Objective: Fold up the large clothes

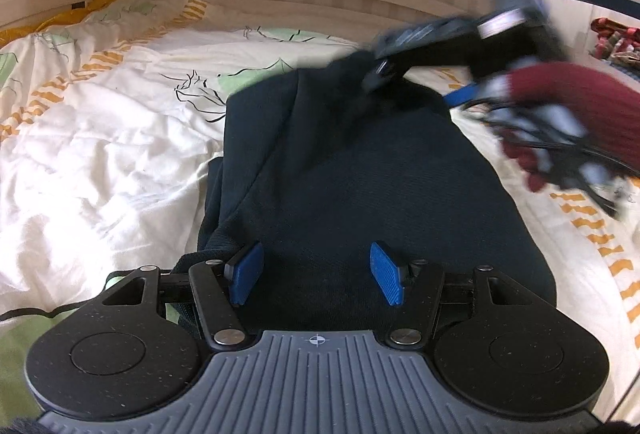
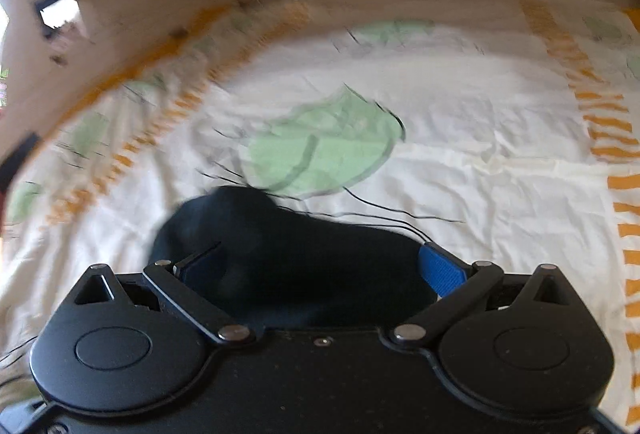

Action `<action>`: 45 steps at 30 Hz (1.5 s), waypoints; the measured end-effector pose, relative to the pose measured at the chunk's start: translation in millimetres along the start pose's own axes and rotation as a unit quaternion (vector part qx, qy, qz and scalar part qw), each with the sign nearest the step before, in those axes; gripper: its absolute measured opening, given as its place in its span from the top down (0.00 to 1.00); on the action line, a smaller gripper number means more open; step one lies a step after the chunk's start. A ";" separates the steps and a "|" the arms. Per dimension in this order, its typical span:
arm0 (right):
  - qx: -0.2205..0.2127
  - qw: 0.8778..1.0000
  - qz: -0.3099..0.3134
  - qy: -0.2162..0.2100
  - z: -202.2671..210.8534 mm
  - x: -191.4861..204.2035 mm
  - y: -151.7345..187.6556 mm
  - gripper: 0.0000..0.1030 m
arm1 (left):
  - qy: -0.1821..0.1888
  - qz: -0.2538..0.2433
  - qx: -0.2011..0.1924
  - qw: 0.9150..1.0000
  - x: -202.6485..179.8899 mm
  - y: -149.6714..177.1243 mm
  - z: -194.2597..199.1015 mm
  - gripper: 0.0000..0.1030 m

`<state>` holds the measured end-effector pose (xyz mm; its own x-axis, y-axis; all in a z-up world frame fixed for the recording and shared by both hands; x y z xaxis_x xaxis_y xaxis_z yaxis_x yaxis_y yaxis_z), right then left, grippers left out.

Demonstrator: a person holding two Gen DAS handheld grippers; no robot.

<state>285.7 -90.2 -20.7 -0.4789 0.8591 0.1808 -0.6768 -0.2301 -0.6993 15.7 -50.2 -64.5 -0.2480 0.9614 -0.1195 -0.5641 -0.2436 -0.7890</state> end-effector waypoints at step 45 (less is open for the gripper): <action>-0.152 0.984 -0.091 -0.010 181.7 -9.1 116.9 0.00 | -0.013 0.035 -0.034 0.999 -12.2 -24.7 50.8 0.07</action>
<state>109.4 -208.0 21.5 -0.3772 0.8640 0.3335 -0.5552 0.0773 -0.8281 -7.4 -62.4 -13.0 -0.3055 0.9383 -0.1621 -0.4898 -0.3009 -0.8183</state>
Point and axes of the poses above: each gripper's, at about its wrist camera, not at the fingertips, and z roughly against the way its jaws point, x to its left, y to its underside, the point moved 2 cm from there along -z, roughly the way its jaws point
